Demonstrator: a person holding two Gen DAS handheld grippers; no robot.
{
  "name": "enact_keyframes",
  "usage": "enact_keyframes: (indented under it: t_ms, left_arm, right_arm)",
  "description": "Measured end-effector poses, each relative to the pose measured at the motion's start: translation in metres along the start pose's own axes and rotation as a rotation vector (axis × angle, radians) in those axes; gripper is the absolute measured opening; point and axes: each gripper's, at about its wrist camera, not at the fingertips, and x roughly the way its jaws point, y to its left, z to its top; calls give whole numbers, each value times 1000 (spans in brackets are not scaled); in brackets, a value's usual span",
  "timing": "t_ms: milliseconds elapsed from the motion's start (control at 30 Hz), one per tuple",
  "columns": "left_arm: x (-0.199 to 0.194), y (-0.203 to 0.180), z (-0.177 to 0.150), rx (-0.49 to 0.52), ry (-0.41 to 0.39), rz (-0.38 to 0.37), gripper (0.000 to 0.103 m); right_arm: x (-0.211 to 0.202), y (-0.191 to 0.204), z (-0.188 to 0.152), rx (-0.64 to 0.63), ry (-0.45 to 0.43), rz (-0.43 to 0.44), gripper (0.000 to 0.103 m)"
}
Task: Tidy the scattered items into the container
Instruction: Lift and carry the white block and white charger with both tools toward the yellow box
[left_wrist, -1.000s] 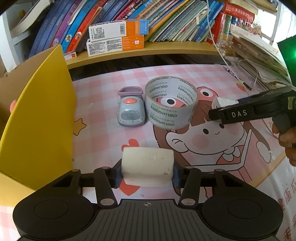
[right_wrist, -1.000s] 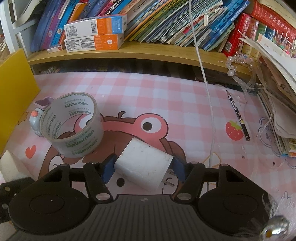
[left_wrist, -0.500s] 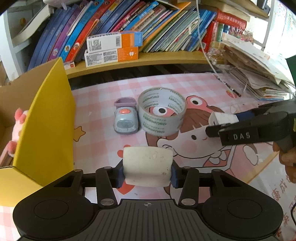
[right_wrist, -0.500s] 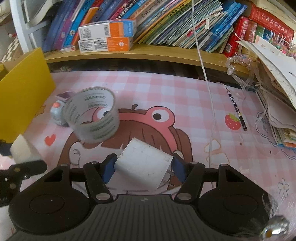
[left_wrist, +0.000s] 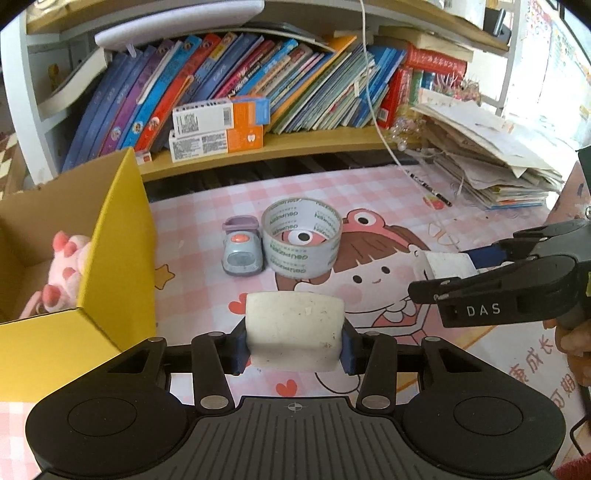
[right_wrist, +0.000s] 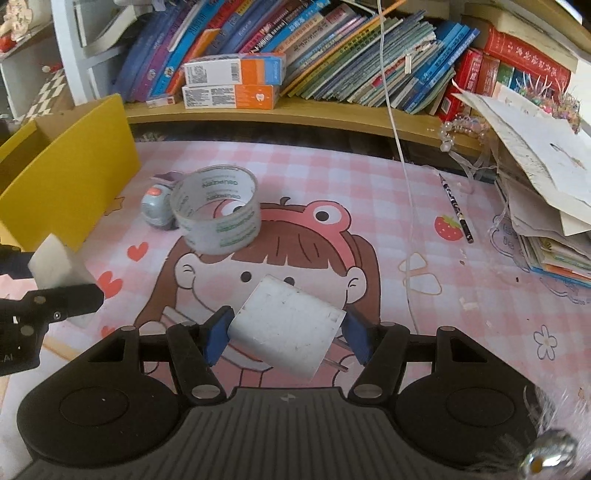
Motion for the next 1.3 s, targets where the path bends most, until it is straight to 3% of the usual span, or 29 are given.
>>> enact_keyframes:
  t_ms: [667, 1300]
  left_arm:
    - [-43, -6, -15, -4, -45, 20, 43]
    - [-65, 11, -29, 9, -67, -33, 43]
  right_arm:
    - [-34, 23, -15, -38, -33, 36, 62]
    - [-52, 53, -23, -36, -36, 7, 62]
